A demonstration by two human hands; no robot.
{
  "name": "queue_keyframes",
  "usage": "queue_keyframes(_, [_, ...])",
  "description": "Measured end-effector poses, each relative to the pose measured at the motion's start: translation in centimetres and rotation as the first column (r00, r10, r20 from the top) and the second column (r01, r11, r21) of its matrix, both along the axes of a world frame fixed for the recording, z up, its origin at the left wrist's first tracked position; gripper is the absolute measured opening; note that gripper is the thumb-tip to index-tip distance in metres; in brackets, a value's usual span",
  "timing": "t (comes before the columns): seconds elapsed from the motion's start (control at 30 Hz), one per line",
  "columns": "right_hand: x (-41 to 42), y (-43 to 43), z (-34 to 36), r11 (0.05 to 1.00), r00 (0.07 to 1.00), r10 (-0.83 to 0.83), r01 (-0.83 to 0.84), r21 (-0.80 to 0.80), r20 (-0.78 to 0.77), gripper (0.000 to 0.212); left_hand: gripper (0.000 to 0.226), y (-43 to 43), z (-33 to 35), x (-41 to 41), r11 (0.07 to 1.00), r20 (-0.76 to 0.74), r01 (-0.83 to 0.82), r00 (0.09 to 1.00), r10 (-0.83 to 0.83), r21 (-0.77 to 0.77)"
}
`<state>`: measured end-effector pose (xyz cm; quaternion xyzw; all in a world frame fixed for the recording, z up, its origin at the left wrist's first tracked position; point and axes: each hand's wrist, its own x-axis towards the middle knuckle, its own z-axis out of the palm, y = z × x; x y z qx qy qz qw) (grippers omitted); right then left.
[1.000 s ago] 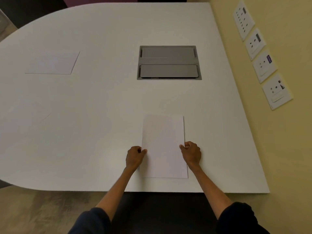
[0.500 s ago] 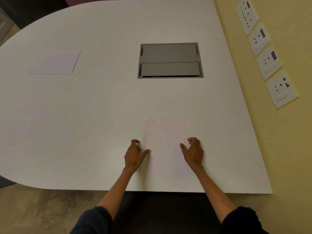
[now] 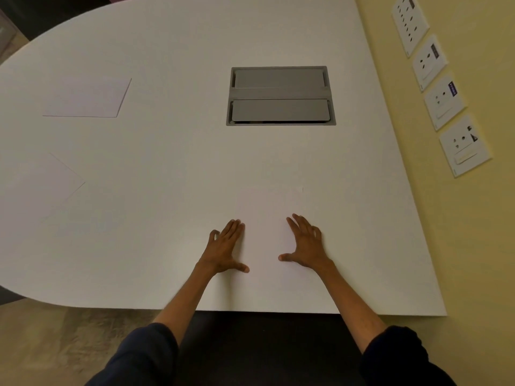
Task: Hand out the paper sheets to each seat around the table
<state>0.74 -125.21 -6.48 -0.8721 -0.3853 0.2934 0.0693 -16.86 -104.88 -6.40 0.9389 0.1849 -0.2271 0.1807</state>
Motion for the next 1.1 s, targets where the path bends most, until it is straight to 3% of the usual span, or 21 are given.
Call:
queue_keyframes(0.7, [-0.2, 0.2, 0.4, 0.998, 0.999, -0.044, 0.044, 0.039, -0.005, 0.112, 0.129, -0.3, 0.9, 0.2, 0.998, 0.012, -0.047, 0.999, 0.048, -0.029])
queue_keyframes(0.97, [-1.7, 2.4, 3.8, 0.918, 0.985, -0.171, 0.153, 0.365, 0.016, 0.071, 0.09, -1.1, 4.3, -0.7, 0.967, 0.292, -0.255, 0.923, 0.249, -0.019])
queue_keyframes(1.1, [-2.8, 5.1, 7.1, 0.834, 0.98, -0.197, 0.151, 0.531, 0.032, 0.061, 0.08, -0.6, 8.1, -1.5, 0.927, 0.441, -0.375, 0.828, 0.346, -0.021])
